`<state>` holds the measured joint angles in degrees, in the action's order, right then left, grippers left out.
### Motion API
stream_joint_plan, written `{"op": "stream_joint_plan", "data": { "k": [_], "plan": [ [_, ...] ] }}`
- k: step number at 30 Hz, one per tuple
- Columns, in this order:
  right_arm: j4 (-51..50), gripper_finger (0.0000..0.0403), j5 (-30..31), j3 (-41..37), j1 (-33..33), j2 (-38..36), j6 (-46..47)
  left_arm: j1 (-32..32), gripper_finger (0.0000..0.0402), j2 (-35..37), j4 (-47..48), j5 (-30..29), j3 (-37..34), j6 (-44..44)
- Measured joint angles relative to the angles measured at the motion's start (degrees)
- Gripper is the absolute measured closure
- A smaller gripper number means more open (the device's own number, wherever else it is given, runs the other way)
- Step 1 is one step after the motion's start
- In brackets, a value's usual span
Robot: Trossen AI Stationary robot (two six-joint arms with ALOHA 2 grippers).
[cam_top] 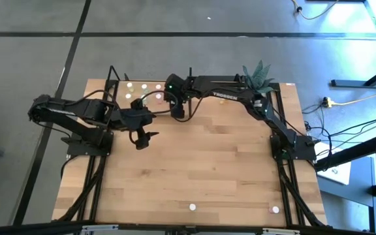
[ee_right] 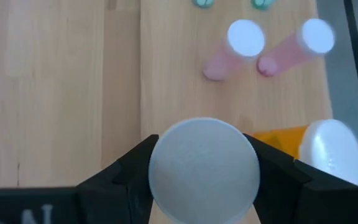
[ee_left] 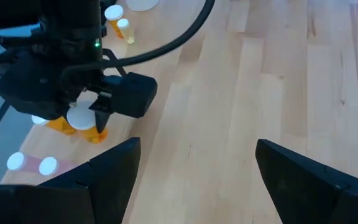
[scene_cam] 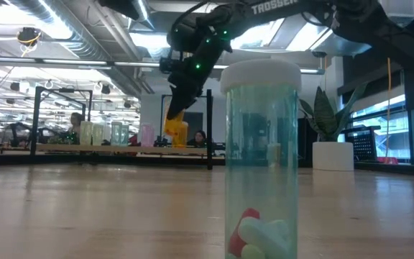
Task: Pick and place medicine bottles onto shelf by color
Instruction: Put the bottom orange pill bottle on the shelf and align it with the other orange pill bottle
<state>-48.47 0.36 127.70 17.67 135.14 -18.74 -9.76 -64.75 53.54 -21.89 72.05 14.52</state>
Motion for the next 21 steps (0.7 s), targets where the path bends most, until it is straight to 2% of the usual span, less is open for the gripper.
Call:
{"op": "stream_joint_plan", "data": {
  "k": [21],
  "plan": [
    [-0.7, 0.0193, 0.0, -0.5, 0.7, 1.6, -0.9, 0.0, 0.0089, 0.0, 0.0, 0.1, 0.0, 0.1]
  ]
}}
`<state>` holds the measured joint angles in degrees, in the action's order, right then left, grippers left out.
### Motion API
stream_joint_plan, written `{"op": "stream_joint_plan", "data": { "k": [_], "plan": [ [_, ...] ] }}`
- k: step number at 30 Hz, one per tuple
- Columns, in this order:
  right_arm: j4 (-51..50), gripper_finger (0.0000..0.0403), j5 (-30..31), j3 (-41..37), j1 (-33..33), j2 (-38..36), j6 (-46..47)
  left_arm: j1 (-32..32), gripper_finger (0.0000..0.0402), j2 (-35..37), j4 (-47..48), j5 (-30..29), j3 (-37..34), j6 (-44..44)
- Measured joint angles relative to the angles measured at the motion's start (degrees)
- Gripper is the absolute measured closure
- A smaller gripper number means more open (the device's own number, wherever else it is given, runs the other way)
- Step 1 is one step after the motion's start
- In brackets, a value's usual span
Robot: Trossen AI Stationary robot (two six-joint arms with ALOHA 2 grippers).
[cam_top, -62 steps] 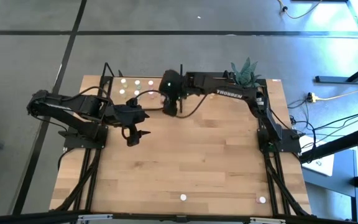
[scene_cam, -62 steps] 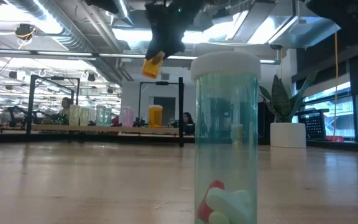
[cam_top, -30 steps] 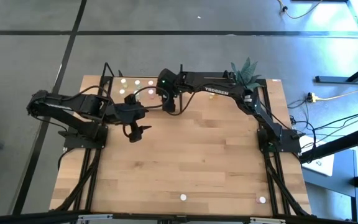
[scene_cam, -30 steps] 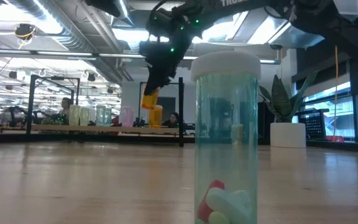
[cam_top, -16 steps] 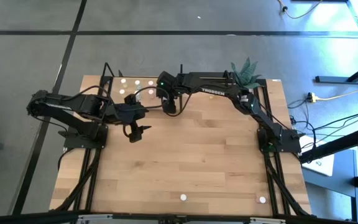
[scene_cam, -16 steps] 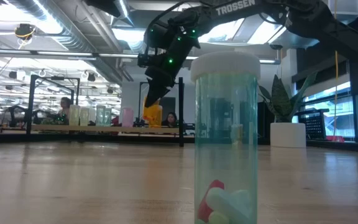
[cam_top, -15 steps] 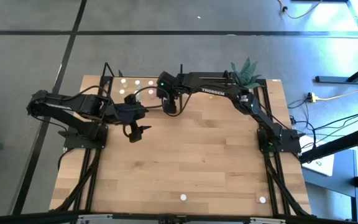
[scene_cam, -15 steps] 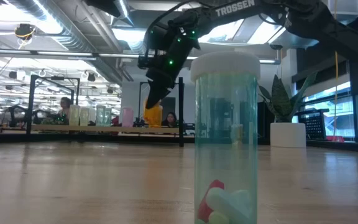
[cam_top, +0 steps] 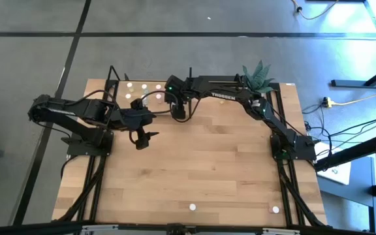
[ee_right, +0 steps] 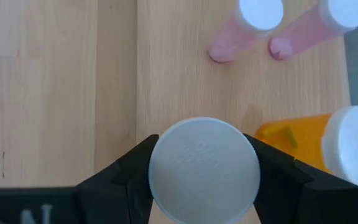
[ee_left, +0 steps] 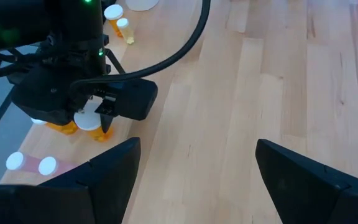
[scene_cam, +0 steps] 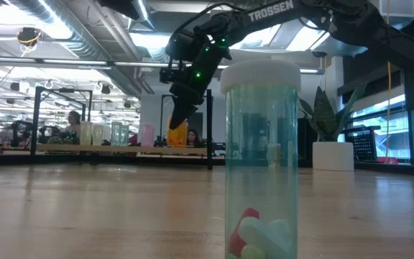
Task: Pick and place medicine bottles onto shelf by color
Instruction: Put the bottom orange pill bottle on the shelf and align it with the other orange pill bottle
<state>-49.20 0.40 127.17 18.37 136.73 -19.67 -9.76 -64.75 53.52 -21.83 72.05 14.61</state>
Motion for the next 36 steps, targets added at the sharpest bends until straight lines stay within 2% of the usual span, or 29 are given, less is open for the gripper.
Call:
{"op": "stream_joint_plan", "data": {
  "k": [14, 28, 34, 36],
  "plan": [
    [0.1, 0.0147, 4.3, 0.0, 0.0, 0.0, 0.6, 0.0, 0.0089, 0.0, 0.0, 0.0, 0.0, -0.1],
    [-0.2, 0.0144, 4.5, 3.7, 0.0, 0.0, 1.6, 0.0, 0.0089, 0.0, 0.0, 0.0, 0.0, -0.1],
    [-5.6, 0.0144, 4.5, 7.9, -0.1, -0.2, 1.6, 0.0, 0.0089, 0.0, 0.0, 0.0, 0.0, 0.0],
    [-7.1, 0.0144, 2.4, 7.0, -0.2, -1.7, 1.6, 0.0, 0.0089, 0.0, 0.0, 0.0, 0.0, 0.0]
  ]
}}
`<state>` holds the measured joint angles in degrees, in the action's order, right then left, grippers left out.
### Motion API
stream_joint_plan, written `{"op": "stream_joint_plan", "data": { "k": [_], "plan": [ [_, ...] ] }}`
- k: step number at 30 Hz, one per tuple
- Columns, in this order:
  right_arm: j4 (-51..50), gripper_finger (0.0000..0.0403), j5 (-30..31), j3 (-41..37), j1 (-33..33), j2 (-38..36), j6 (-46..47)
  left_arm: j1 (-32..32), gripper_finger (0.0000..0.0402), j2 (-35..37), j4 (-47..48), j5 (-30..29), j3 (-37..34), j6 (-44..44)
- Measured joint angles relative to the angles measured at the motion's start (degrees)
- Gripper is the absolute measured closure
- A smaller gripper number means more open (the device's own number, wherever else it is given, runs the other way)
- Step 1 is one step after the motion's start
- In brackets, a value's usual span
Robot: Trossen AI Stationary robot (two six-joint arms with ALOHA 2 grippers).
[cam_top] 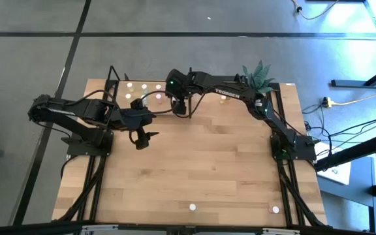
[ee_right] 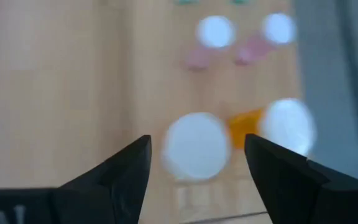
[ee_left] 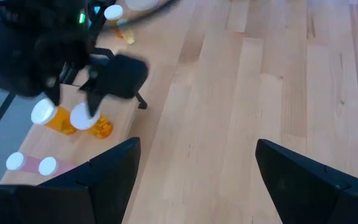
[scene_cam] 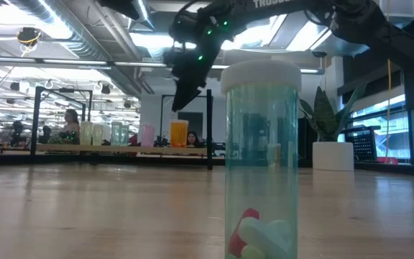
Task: Pick and place medicine bottles onto shelf by color
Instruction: Put the bottom orange pill bottle on the shelf and align it with the other orange pill bottle
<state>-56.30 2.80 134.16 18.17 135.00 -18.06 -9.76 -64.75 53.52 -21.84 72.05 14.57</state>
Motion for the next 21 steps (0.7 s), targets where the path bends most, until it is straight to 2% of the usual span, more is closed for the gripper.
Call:
{"op": "stream_joint_plan", "data": {
  "k": [5, 7, 14, 21],
  "plan": [
    [-4.7, 0.0144, -15.4, -0.1, -0.7, -0.9, -1.0, 0.0, 0.0089, 0.0, 0.0, 0.0, 0.0, 0.0],
    [-4.9, 0.0144, -17.8, -0.2, -1.3, -0.1, -3.3, 0.0, 0.0089, 0.0, 0.0, 0.0, 0.0, 0.0],
    [-4.4, 0.0144, -16.2, -0.2, -3.3, 2.7, -4.7, 0.0, 0.0089, 0.0, 0.0, 0.0, 0.0, 0.0],
    [-5.1, 0.0144, -8.1, -0.2, -3.4, 4.8, -0.2, 0.0, 0.0089, 0.0, 0.0, 0.0, 0.0, 0.0]
  ]
}}
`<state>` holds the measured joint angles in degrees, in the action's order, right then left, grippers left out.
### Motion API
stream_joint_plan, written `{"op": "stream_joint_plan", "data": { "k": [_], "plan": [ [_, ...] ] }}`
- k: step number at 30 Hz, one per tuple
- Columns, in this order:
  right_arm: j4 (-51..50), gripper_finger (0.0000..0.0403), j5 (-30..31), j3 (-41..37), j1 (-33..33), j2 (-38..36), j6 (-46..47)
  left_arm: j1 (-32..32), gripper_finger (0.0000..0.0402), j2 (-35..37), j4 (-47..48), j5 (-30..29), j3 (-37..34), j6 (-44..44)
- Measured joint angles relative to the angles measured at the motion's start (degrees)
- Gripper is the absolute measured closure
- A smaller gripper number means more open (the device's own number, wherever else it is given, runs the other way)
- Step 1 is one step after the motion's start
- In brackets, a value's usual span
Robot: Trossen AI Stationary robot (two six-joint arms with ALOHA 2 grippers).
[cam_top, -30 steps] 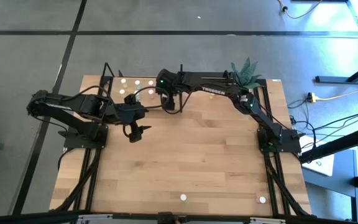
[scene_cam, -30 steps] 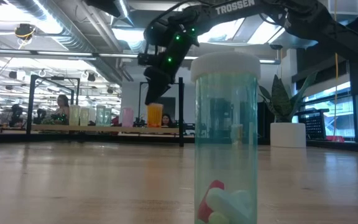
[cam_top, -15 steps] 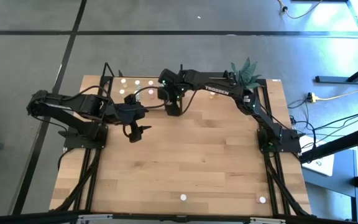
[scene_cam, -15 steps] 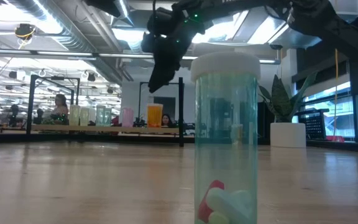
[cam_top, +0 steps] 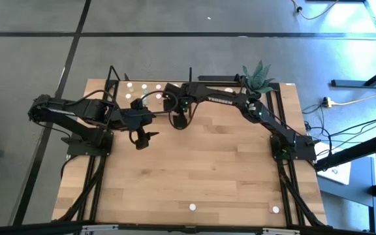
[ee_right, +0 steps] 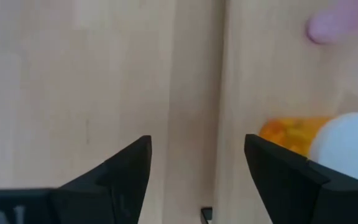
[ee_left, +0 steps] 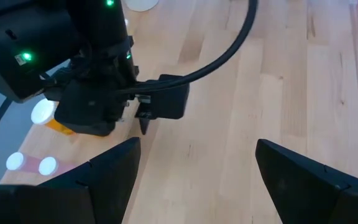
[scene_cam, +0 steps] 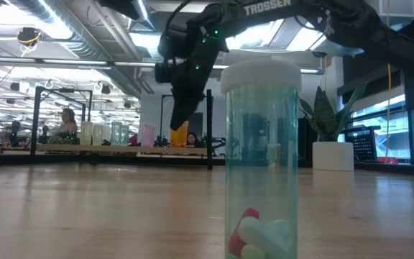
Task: Pick and place medicine bottles onto shelf by color
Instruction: Put the bottom orange pill bottle on the shelf and align it with the other orange pill bottle
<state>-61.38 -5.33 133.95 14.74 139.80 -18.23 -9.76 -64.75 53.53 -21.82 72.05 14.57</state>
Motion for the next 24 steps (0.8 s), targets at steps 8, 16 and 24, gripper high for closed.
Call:
{"op": "stream_joint_plan", "data": {
  "k": [8, 16, 24],
  "plan": [
    [0.3, 0.0144, 2.1, 0.0, 0.0, 0.1, -0.1, 0.0, 0.0089, 0.0, 0.0, 0.0, 0.0, 0.0],
    [1.1, 0.0144, 4.2, 0.0, 0.2, 0.1, -0.3, 0.0, 0.0089, 0.0, 0.0, 0.0, 0.0, 0.0],
    [2.6, 0.0144, 4.3, 0.0, 1.1, 0.1, -0.4, 0.0, 0.0089, 0.0, 0.0, 0.0, 0.0, 0.0]
  ]
}}
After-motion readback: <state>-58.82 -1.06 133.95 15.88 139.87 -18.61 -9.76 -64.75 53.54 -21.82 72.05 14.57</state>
